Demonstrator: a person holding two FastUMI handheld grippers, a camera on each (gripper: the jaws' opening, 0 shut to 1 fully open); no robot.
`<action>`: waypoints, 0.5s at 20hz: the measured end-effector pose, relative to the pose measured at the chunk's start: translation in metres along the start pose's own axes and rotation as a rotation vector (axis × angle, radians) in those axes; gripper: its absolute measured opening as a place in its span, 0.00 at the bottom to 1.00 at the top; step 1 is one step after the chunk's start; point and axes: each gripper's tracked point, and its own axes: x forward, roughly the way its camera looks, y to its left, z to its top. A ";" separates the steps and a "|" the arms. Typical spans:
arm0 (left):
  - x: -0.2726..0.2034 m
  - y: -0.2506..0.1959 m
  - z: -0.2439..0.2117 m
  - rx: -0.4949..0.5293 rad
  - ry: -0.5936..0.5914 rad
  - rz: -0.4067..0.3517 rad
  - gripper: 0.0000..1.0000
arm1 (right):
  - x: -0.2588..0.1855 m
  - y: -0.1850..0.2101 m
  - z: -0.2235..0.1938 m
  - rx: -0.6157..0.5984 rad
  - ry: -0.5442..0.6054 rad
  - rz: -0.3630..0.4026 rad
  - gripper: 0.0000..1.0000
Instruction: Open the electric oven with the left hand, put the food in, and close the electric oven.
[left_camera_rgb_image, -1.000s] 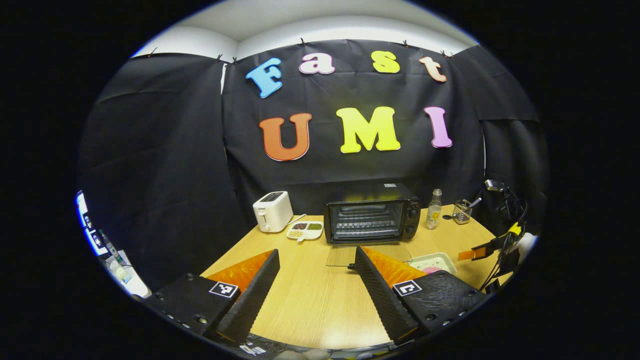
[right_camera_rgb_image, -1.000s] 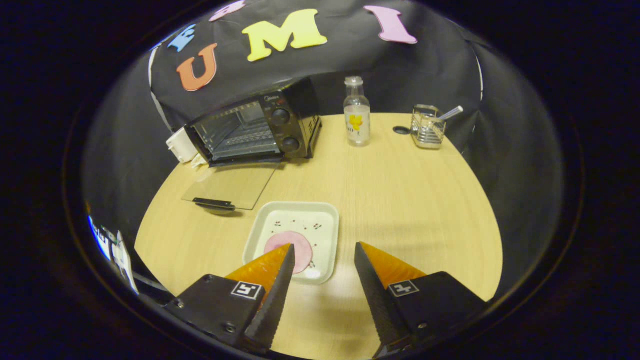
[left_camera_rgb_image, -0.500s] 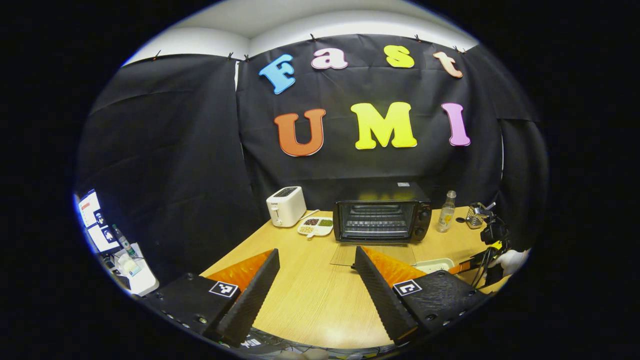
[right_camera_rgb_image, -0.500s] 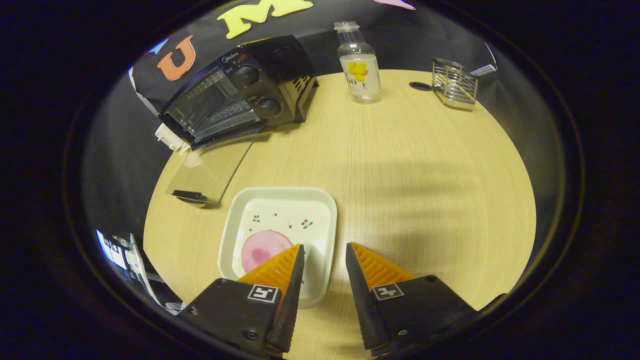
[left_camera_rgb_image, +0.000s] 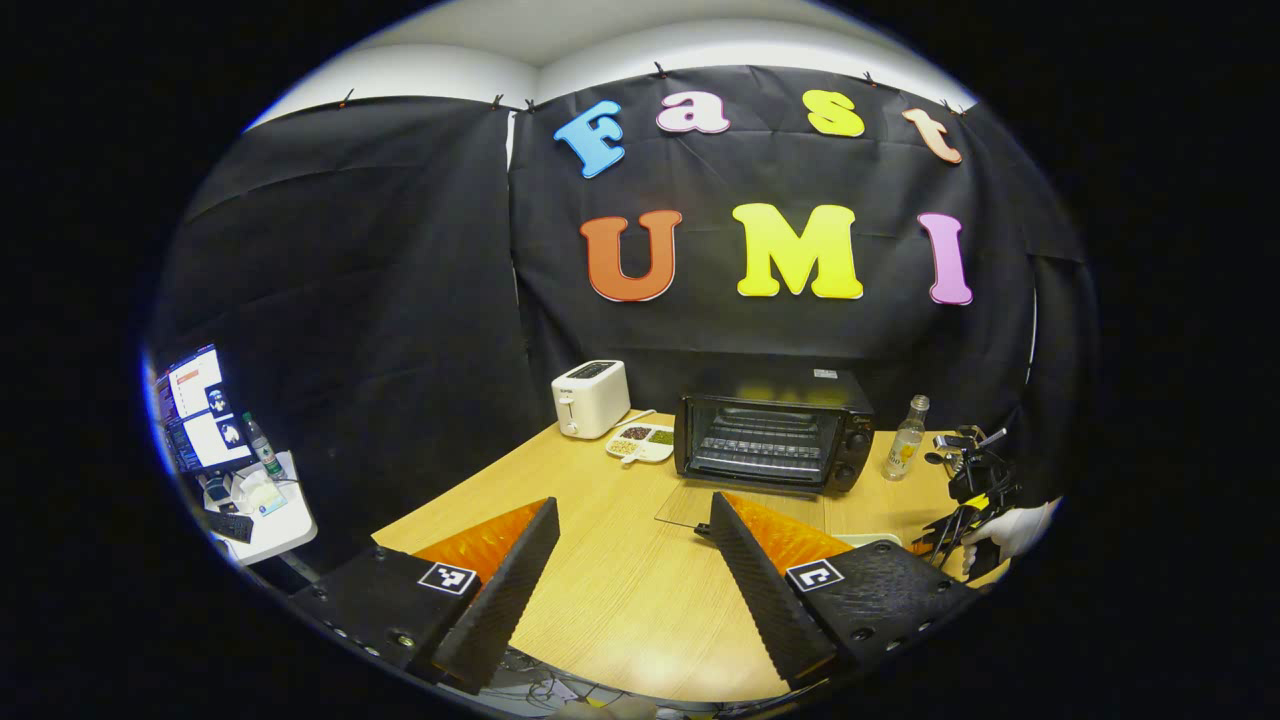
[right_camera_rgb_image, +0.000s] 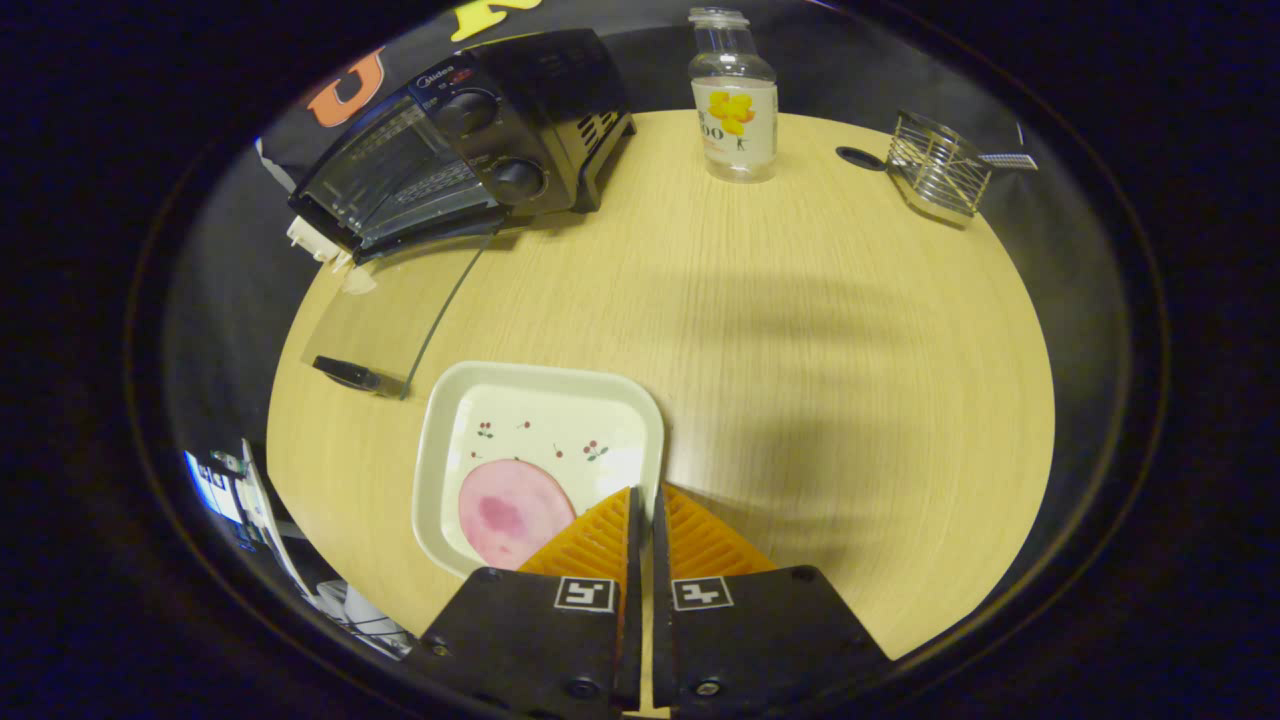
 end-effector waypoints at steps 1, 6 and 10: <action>-0.004 0.002 0.001 -0.005 -0.010 0.014 0.96 | 0.002 0.001 0.000 0.001 -0.004 0.012 0.07; -0.012 0.003 -0.006 -0.025 -0.010 0.020 0.97 | 0.003 -0.001 0.002 -0.014 -0.002 0.094 0.02; 0.000 0.004 -0.002 -0.032 -0.036 -0.056 0.97 | 0.001 0.000 0.003 0.098 -0.037 0.172 0.02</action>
